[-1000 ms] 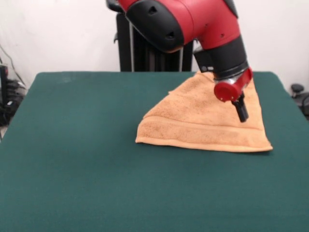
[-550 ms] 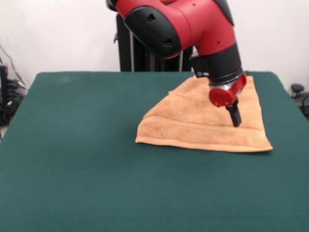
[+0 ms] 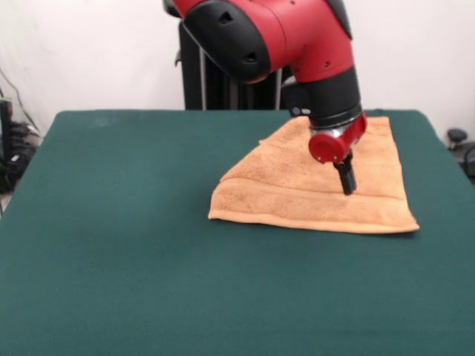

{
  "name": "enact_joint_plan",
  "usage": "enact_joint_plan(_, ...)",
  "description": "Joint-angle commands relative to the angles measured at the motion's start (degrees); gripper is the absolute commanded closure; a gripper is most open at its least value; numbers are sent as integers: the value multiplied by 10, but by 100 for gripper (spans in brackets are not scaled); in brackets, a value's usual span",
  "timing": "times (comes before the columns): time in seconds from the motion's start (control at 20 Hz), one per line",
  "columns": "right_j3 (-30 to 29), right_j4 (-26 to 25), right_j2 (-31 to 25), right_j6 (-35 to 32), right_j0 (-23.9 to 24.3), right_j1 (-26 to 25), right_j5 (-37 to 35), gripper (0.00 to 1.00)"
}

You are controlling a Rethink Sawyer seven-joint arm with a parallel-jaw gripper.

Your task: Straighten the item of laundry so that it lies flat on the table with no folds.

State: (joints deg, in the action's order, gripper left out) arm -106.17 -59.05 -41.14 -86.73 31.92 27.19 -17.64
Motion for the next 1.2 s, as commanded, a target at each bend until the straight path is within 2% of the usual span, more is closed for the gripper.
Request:
enact_joint_plan(0.05,31,-24,49,36,-36,-3,-78,100)
enact_joint_plan(0.35,62,-30,73,32,-56,-29,-69,100)
enact_joint_plan(0.5,117,-62,96,-26,-90,-66,-1,100)
enact_joint_plan(0.55,127,-60,100,-25,-95,-73,-7,100)
enact_joint_plan(0.8,131,-34,119,-30,-115,-64,-33,100)
enact_joint_plan(1.2,119,-31,121,-29,-116,-55,8,100)
